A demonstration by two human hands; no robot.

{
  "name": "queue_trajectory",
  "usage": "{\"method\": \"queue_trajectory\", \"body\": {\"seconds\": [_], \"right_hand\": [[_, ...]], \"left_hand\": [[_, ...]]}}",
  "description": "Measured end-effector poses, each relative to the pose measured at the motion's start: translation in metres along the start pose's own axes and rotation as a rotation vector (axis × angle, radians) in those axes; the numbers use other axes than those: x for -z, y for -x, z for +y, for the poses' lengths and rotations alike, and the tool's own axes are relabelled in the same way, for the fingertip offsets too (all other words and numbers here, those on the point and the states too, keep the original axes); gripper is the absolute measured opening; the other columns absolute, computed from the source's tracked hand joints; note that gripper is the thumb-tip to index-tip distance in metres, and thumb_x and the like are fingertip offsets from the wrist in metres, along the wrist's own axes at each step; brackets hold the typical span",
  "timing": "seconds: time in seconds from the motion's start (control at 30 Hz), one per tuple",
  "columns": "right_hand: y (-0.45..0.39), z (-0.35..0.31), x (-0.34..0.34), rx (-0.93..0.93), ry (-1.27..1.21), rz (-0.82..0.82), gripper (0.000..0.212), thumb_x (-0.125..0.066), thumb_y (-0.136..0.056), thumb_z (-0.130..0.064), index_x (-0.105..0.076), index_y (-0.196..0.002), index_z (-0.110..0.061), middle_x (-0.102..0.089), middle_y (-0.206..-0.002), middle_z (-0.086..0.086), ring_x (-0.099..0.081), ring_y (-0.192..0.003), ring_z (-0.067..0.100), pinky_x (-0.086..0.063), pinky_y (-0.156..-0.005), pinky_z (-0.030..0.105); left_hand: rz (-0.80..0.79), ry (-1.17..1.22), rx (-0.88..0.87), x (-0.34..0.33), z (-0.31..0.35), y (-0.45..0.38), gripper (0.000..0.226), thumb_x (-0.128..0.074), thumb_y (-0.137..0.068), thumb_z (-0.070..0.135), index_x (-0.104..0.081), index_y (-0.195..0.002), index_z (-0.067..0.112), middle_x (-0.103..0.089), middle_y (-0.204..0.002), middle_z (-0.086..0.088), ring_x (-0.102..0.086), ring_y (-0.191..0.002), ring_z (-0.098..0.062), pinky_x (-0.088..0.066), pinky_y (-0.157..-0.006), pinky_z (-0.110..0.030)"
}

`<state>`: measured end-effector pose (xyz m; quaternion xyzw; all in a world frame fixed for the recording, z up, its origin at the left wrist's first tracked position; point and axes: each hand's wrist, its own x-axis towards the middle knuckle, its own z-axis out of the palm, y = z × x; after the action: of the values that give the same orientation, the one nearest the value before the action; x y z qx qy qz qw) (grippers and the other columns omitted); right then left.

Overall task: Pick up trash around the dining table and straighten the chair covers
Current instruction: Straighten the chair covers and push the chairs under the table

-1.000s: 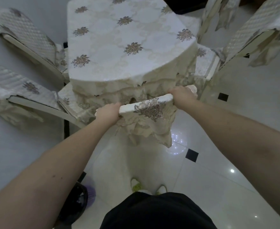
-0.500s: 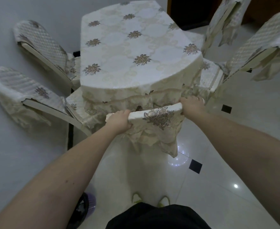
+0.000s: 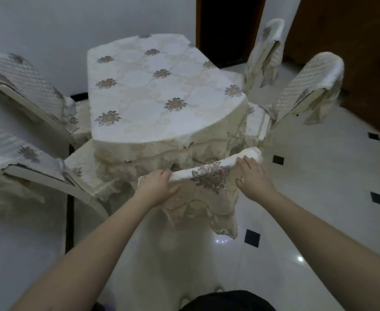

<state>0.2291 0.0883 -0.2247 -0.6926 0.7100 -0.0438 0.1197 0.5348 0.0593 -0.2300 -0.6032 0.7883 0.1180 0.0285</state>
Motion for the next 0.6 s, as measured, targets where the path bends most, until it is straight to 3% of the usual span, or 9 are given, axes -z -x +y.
{"method": "queue_trajectory", "body": {"seconds": [0.07,0.13,0.43,0.6], "right_hand": [[0.012,0.005,0.004,-0.057,-0.022,0.039,0.069,-0.048,-0.093,-0.033,-0.012,-0.151,-0.02,-0.012,-0.159,0.004,-0.01,-0.146,0.023,-0.016,-0.115,0.041],[0.024,0.014,0.005,-0.093,-0.023,0.064,0.069,-0.047,-0.094,-0.036,-0.011,-0.151,-0.022,-0.012,-0.159,0.002,-0.01,-0.146,0.022,-0.018,-0.114,0.043],[0.049,0.112,0.028,-0.232,0.006,0.15,0.067,-0.048,-0.091,-0.035,-0.019,-0.149,-0.021,-0.023,-0.155,0.003,-0.02,-0.142,0.024,-0.019,-0.113,0.038],[0.051,0.184,0.05,-0.251,0.017,0.168,0.067,-0.051,-0.089,-0.034,-0.023,-0.148,-0.02,-0.026,-0.154,0.004,-0.023,-0.141,0.025,-0.021,-0.112,0.039]], "left_hand": [[0.126,0.006,-0.059,0.0,0.019,-0.007,0.052,-0.043,-0.088,0.059,-0.052,-0.124,0.024,-0.058,-0.122,0.001,-0.056,-0.11,-0.022,-0.044,-0.09,-0.041],[0.178,0.026,-0.14,-0.003,0.043,-0.015,0.05,-0.045,-0.087,0.056,-0.053,-0.124,0.023,-0.059,-0.121,0.002,-0.056,-0.11,-0.022,-0.042,-0.09,-0.04],[0.122,-0.005,-0.327,-0.001,0.168,-0.062,0.054,-0.048,-0.087,0.049,-0.042,-0.136,0.027,-0.05,-0.134,0.001,-0.049,-0.119,-0.024,-0.036,-0.098,-0.039],[0.207,-0.04,-0.384,0.026,0.245,-0.118,0.054,-0.049,-0.089,0.05,-0.043,-0.138,0.025,-0.049,-0.138,0.0,-0.052,-0.118,-0.028,-0.038,-0.095,-0.039]]}}
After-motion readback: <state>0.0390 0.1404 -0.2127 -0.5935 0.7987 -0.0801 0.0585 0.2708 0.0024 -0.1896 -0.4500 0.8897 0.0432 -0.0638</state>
